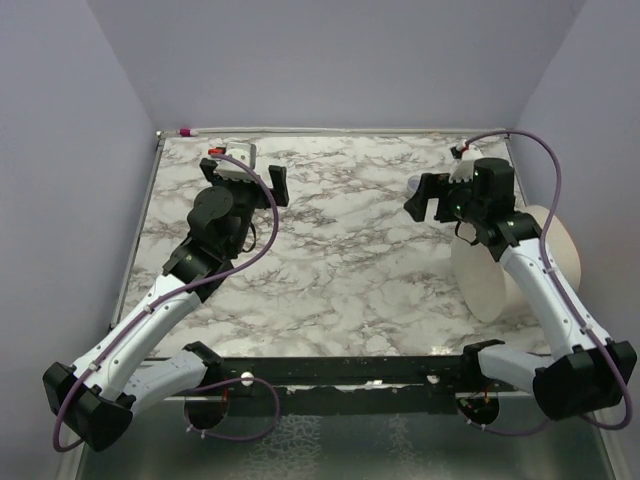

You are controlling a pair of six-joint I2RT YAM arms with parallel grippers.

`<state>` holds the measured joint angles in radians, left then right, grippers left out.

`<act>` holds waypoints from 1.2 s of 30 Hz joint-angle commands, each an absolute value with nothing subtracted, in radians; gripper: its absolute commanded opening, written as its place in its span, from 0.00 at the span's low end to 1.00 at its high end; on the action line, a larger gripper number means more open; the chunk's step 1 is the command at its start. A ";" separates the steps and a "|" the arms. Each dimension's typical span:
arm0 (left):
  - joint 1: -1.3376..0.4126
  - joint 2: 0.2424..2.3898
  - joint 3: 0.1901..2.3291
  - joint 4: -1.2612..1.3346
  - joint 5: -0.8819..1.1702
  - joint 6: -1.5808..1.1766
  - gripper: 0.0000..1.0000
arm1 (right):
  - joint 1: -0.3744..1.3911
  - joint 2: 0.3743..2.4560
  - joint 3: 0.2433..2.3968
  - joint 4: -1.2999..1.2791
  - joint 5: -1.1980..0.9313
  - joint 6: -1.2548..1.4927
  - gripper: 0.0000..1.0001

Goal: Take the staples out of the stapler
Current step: Pick up the stapler from the center of the board.

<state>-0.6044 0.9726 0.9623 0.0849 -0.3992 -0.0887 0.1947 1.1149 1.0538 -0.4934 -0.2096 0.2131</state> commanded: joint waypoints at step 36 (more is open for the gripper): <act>-0.631 0.984 0.929 0.174 -0.365 -0.140 0.99 | 0.242 1.750 1.573 -0.739 0.345 0.256 0.99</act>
